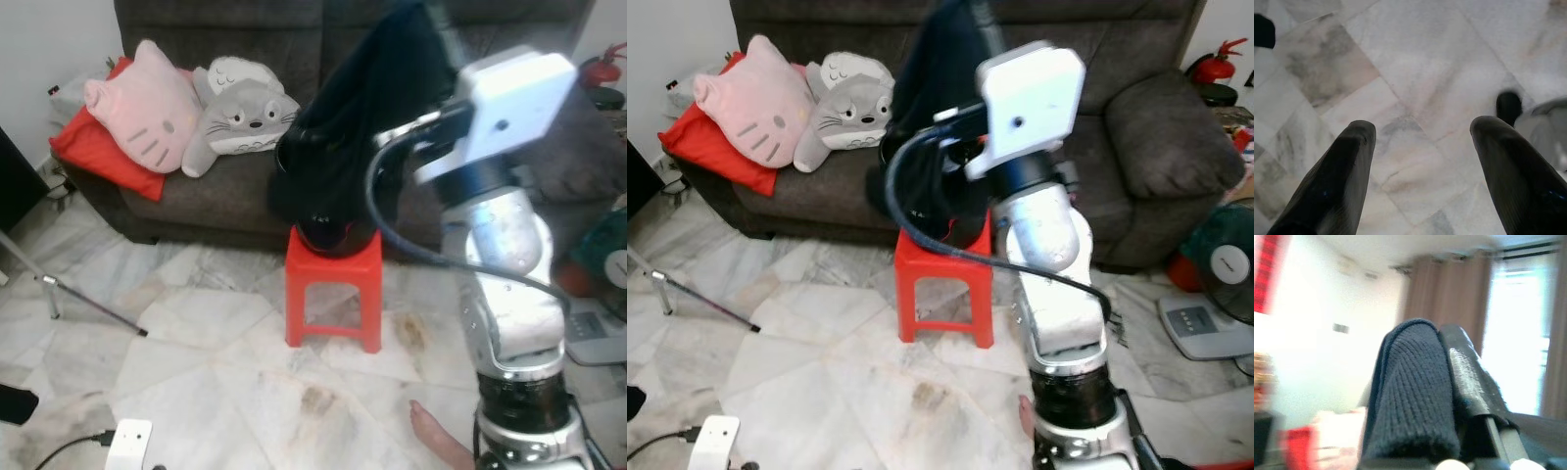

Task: Hang hanger

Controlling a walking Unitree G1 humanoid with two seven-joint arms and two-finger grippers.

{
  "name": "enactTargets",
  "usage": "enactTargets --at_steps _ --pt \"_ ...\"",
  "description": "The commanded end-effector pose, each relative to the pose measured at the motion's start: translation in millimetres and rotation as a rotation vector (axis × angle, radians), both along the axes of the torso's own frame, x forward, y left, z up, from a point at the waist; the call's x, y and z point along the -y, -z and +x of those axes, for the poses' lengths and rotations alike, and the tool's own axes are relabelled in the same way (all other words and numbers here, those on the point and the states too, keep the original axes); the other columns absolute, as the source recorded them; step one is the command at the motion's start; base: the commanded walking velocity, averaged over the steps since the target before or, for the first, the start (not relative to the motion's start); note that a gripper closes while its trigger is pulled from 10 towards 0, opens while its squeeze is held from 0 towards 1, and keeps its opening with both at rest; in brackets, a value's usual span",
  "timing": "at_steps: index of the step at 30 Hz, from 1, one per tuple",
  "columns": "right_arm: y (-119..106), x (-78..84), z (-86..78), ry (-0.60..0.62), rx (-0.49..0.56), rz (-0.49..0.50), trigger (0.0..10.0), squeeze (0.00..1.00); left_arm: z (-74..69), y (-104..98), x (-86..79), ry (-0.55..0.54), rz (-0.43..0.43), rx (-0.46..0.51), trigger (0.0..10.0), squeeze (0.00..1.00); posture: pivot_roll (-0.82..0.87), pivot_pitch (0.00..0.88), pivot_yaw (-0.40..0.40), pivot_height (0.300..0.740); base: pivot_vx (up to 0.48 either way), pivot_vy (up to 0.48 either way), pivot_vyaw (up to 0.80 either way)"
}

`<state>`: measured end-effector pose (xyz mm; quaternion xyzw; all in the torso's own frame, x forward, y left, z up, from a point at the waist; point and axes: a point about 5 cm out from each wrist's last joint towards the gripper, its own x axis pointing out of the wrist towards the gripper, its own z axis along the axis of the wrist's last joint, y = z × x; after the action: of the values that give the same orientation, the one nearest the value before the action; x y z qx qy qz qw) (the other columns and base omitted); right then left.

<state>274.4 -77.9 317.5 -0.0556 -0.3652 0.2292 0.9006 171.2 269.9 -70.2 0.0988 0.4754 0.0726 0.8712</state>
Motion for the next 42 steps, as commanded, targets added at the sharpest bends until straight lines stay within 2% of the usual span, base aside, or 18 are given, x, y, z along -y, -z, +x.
enactTargets --at_steps 1,2,3,5,8,15,16,17,18,21,23,25,31,32,37,42 --pt "-2.4 -23.6 -23.2 -0.233 0.018 -0.032 10.0 0.0 -0.1 -1.9 -5.2 0.005 0.02 -0.002 10.0 0.0 -0.14 0.054 0.054 0.74 0.0 0.0 0.0" --pt "5.2 -31.2 -29.5 -0.341 -0.027 -0.062 10.0 0.0 -0.1 -1.8 -5.1 0.005 0.02 -0.003 10.0 0.0 -0.14 0.053 0.054 0.74 0.0 0.0 0.0" --pt "5.2 -31.2 -29.5 -0.341 -0.027 -0.062 10.0 0.0 -0.1 -1.8 -5.1 0.005 0.02 -0.003 10.0 0.0 -0.14 0.053 0.054 0.74 0.0 0.0 0.0" --pt "19.5 -37.3 -37.5 -0.477 -0.106 -0.107 10.0 0.0 -0.1 -1.8 -5.0 0.006 0.021 -0.003 10.0 0.0 -0.14 0.053 0.053 0.74 0.0 0.0 0.0" --pt "26.6 -36.9 -38.6 -0.49 -0.128 -0.124 10.0 0.0 0.0 -1.8 -5.0 0.007 0.021 -0.003 10.0 0.0 -0.14 0.053 0.053 0.74 0.0 0.0 0.0" --pt "83.5 -12.2 -11.5 -0.32 -0.352 -0.256 10.0 0.0 -0.3 -1.5 -4.6 0.006 0.02 -0.003 10.0 0.0 -0.14 0.052 0.052 0.74 0.0 0.0 0.0" --pt "98.6 -2.7 -4.6 -0.253 -0.421 -0.26 10.0 0.0 -0.3 -1.5 -4.5 0.007 0.02 -0.004 10.0 0.0 -0.14 0.054 0.052 0.74 0.0 0.0 0.0" --pt "98.6 -2.7 -4.6 -0.253 -0.421 -0.26 10.0 0.0 -0.3 -1.5 -4.5 0.007 0.02 -0.004 10.0 0.0 -0.14 0.054 0.052 0.74 0.0 0.0 0.0" --pt "116.0 9.5 4.3 -0.156 -0.507 -0.246 10.0 0.0 -0.4 -1.4 -4.3 0.006 0.02 -0.003 10.0 0.0 -0.14 0.055 0.05 0.74 0.0 0.0 0.0" --pt "142.4 27.6 14.6 -0.011 -0.629 -0.241 10.0 0.0 -0.5 -1.3 -4.2 0.004 0.019 -0.003 10.0 0.0 -0.14 0.058 0.047 0.74 0.0 0.0 0.0" --pt "166.1 45.3 19.3 0.102 -0.732 -0.202 10.0 0.0 -0.6 -1.1 -4.0 0.002 0.019 -0.003 10.0 0.0 -0.14 0.057 0.047 0.74 0.0 0.0 0.0" --pt "178.3 53.3 19.7 0.151 -0.777 -0.195 10.0 0.0 -0.7 -1.1 -4.0 0.001 0.02 -0.004 10.0 0.0 -0.14 0.061 0.051 0.74 0.0 0.0 0.0" --pt "206.4 62.4 12.4 0.191 -0.872 -0.18 10.0 0.0 -0.6 -1.1 -3.8 0.007 0.02 -0.005 10.0 0.0 -0.14 0.065 0.051 0.74 0.0 0.0 0.0" --pt "211.1 60.4 10.6 0.163 -0.884 -0.148 10.0 0.0 -0.4 -1.2 -3.9 0.008 0.021 -0.004 10.0 0.0 -0.13 0.067 0.053 0.74 0.0 0.0 0.0" --pt "219.7 52.1 8.2 0.107 -0.882 -0.129 10.0 0.0 -0.5 -1.3 -4.3 0.007 0.022 -0.006 10.0 0.0 -0.13 0.067 0.055 0.74 0.0 0.0 0.0" --pt "225.9 50.0 7.8 0.127 -0.886 -0.104 10.0 0.0 -0.2 -1.5 -4.6 0.007 0.023 -0.005 10.0 0.0 -0.13 0.067 0.055 0.74 0.0 0.0 0.0"
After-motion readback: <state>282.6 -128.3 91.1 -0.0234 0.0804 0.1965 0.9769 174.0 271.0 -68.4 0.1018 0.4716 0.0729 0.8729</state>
